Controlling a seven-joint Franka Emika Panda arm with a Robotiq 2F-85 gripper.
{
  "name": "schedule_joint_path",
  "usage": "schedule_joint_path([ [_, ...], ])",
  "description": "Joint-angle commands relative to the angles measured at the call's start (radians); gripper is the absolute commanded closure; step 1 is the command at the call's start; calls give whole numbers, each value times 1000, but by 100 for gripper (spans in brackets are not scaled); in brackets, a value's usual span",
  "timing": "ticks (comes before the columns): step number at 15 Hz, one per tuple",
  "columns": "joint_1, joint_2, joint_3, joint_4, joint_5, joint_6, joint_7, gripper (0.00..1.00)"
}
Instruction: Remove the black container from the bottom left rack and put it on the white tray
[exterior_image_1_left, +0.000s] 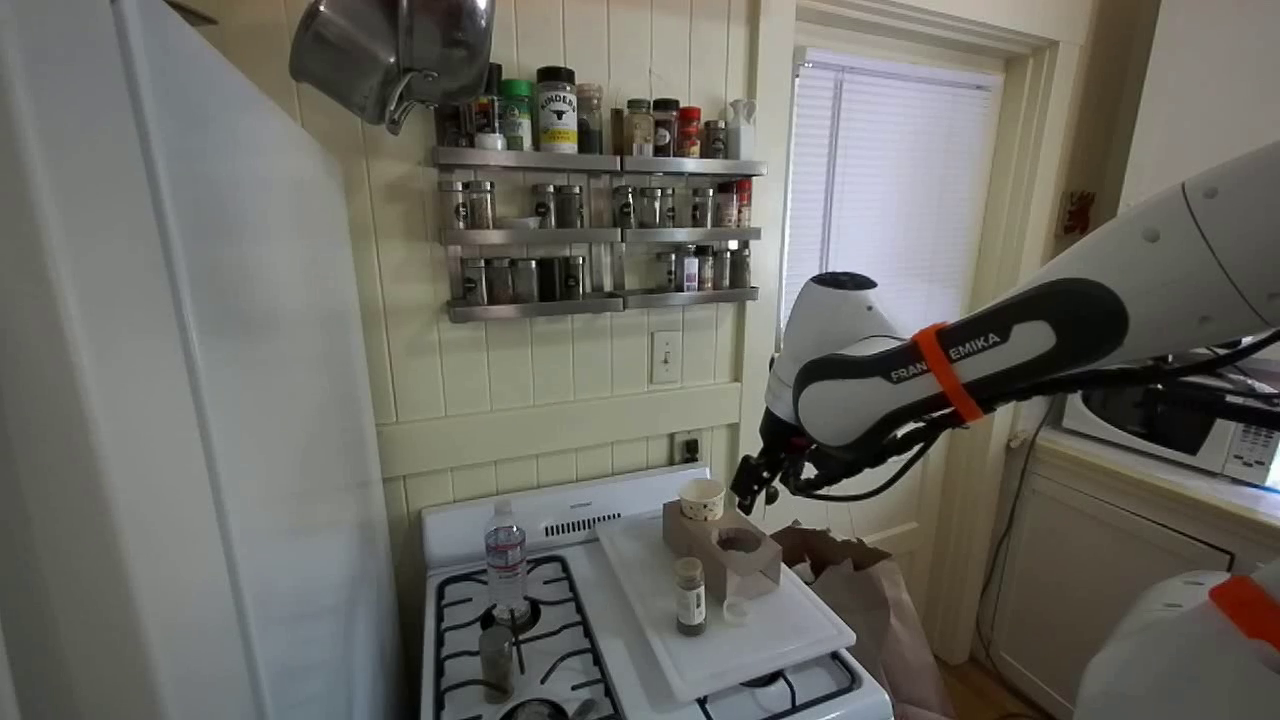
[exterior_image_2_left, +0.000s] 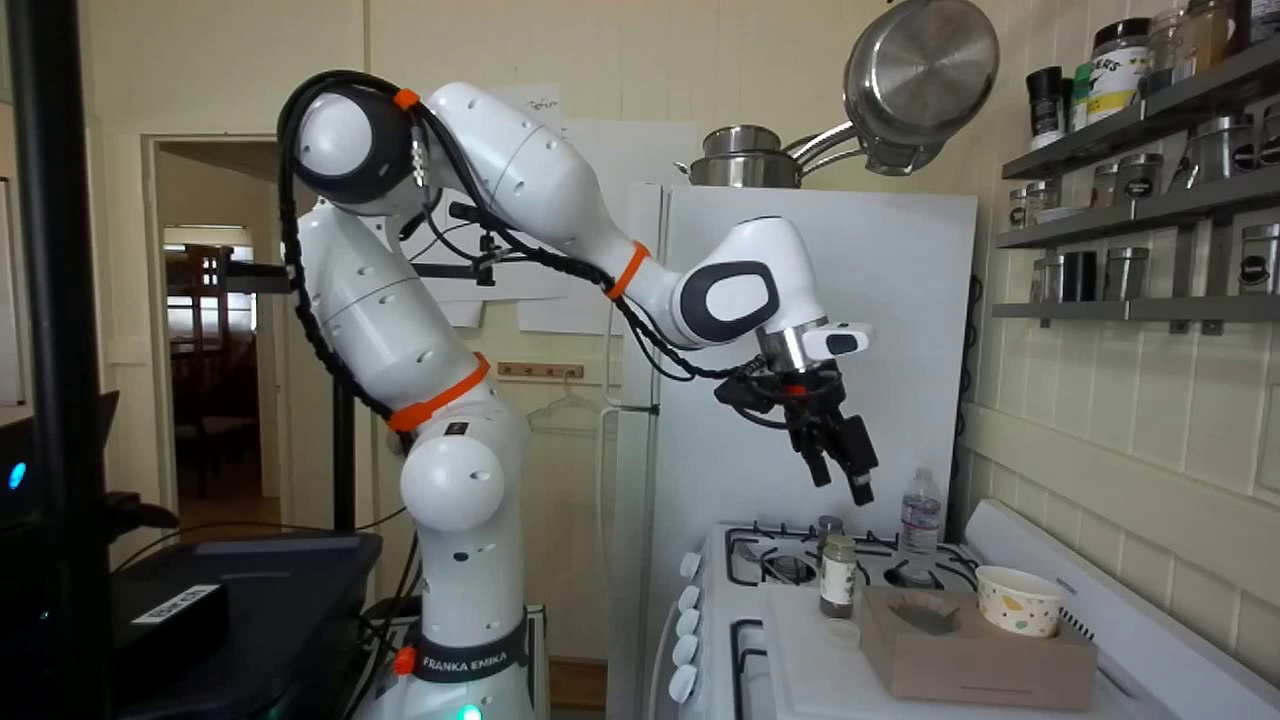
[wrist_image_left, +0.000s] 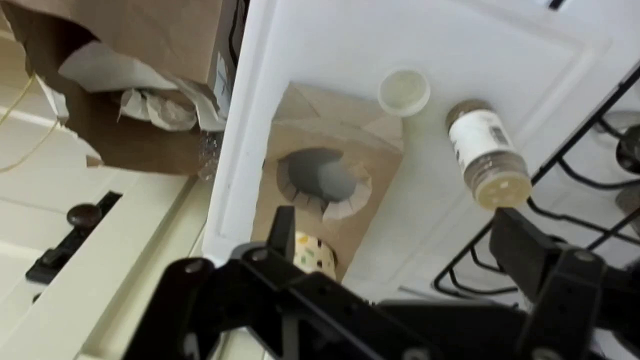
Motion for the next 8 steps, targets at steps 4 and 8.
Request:
schedule_joint_path([
  [4,-20,31,70,119,-40,319,38,0],
  [8,-64,87,148,243,-19,493,131,0],
])
